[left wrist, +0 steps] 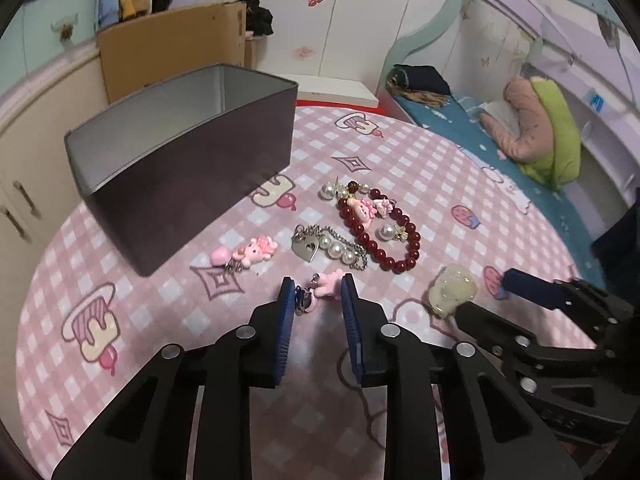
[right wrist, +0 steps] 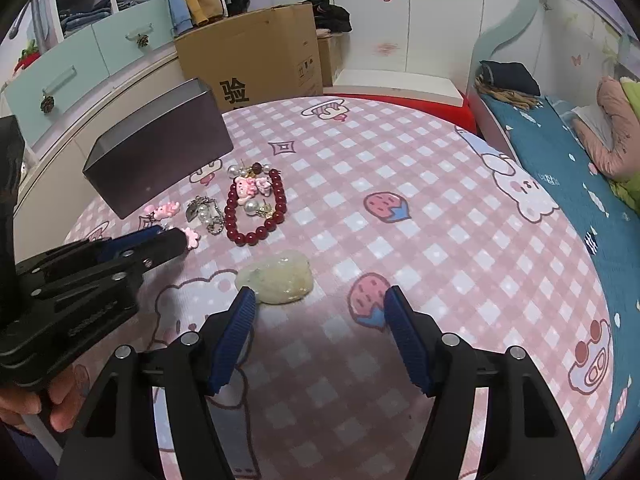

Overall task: Organize jewelry
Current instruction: 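Move the right tool back to the pale jade pendant and grasp it, then place the jade pendant in the box with the right tool while the left tool drops a pink charm there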

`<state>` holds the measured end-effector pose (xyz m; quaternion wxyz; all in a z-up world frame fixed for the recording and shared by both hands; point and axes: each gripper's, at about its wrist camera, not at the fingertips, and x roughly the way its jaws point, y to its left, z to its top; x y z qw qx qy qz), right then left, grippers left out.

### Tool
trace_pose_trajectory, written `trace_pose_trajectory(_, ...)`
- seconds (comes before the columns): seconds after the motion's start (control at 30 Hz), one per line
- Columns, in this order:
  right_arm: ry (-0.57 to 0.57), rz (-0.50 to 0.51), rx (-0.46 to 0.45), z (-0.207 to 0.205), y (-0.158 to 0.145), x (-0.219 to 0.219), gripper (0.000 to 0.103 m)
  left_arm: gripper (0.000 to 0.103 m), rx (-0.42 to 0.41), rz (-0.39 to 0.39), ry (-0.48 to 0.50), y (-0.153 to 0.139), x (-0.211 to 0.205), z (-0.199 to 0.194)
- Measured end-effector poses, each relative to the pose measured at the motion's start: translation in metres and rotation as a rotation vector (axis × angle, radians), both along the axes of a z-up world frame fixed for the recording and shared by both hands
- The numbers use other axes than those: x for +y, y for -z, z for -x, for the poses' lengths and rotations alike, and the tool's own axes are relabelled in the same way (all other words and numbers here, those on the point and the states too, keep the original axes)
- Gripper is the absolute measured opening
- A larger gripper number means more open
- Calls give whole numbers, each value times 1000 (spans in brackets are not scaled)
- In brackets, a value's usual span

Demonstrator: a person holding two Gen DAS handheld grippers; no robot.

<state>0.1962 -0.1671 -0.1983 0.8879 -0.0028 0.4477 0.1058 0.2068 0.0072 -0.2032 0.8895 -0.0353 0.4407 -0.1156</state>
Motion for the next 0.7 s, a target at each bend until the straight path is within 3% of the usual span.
trace_pose_trajectory(0.33, -37, 78, -29, -7, 4, 26, 68, 12, 27, 58, 11, 0, 18, 12)
trace_pose_trajectory(0.4, -43, 85, -39, -6, 5, 27, 65, 12, 28, 70, 15, 0, 20, 13)
trace_pose_trajectory(0.5, -45, 83, -48, -5, 3, 26, 45, 12, 30, 80, 17, -1, 23, 13)
trace_pose_trajectory(0.7, -36, 78, -48, -3, 3, 24, 42, 12, 18, 95, 34, -8, 23, 18)
